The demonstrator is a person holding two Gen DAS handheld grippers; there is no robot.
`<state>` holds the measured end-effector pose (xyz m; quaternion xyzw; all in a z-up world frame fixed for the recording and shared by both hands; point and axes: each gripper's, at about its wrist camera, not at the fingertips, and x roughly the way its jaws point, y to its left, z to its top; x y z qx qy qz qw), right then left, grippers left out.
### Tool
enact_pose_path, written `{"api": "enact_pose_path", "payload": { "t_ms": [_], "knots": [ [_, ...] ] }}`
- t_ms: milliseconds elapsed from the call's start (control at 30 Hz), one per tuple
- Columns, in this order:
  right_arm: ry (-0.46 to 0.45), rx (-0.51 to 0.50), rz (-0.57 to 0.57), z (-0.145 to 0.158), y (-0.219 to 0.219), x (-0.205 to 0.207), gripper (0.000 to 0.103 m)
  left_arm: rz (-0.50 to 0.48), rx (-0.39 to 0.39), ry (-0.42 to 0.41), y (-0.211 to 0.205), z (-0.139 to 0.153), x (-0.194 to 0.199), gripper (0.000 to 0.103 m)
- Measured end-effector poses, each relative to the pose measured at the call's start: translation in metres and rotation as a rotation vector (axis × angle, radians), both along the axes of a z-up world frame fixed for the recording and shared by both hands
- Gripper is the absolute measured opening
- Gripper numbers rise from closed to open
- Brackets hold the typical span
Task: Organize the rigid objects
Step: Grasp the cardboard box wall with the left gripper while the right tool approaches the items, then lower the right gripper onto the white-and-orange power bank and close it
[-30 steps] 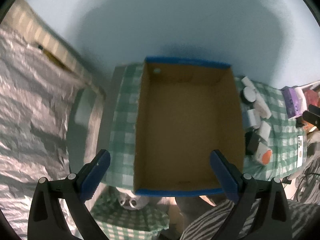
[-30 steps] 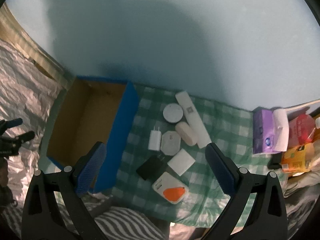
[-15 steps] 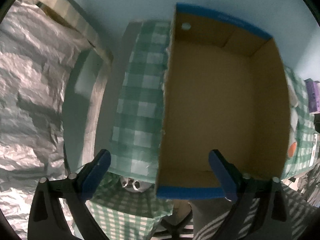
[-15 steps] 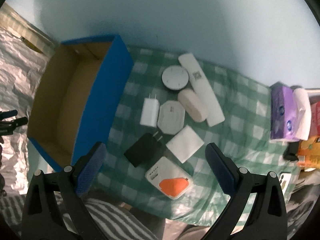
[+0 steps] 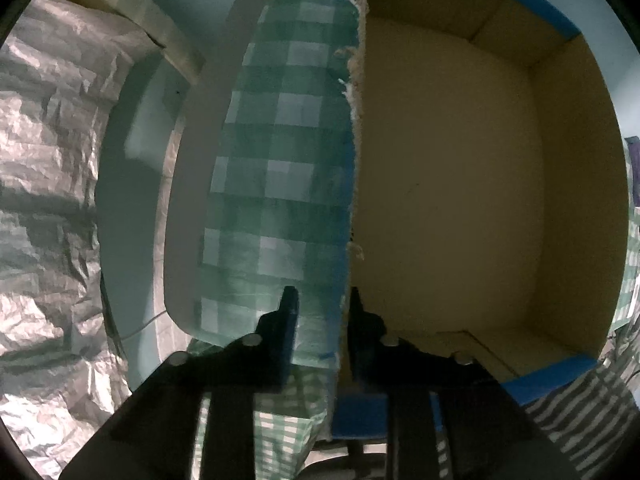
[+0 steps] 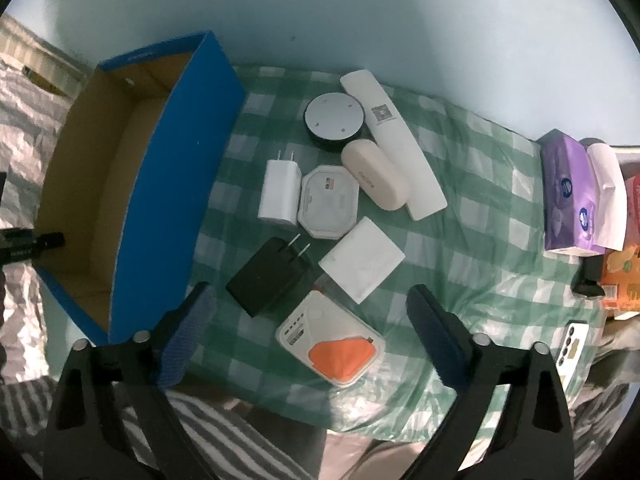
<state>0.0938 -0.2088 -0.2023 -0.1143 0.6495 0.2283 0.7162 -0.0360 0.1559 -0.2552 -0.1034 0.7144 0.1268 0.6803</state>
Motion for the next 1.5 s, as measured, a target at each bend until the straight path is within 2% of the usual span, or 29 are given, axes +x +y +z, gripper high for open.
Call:
{"api": "enact_pose_path", "payload": {
  "t_ms": [467,533,567,733,933,1100,1400,1500],
  "knots": [
    [0.035,-0.019,0.013,-0.015,-0.007,-0.002,0.092,-0.045,0.038,0.014,0.014,-0.003,0.007,0.022],
    [0.038,-0.027,0.024,-0.018,-0.009,-0.002,0.092,-0.046,0.028,0.005,0.015,-0.003,0.007,0.017],
    [0.048,-0.029,0.037,-0.02,-0.011,-0.001,0.092,-0.05,0.014,0.002,0.014,-0.003,0.008,0.012],
    [0.08,-0.072,0.133,-0.038,-0.016,-0.008,0.092,-0.073,0.009,-0.007,0.009,-0.001,0.009,0.007],
    [0.092,-0.181,0.293,-0.072,-0.016,-0.022,0.092,-0.071,-0.005,-0.008,0.013,0.003,0.009,0.007],
    [0.119,-0.195,0.38,-0.091,-0.008,-0.028,0.092,-0.088,-0.001,-0.003,0.009,0.004,0.008,0.007],
    [0.117,-0.236,0.506,-0.116,0.014,-0.03,0.092,-0.092,-0.003,-0.014,0.009,0.008,0.004,0.007],
    [0.133,-0.228,0.534,-0.125,0.023,-0.032,0.086,-0.1,0.005,-0.021,0.008,0.01,0.005,0.007]
  ]
}}
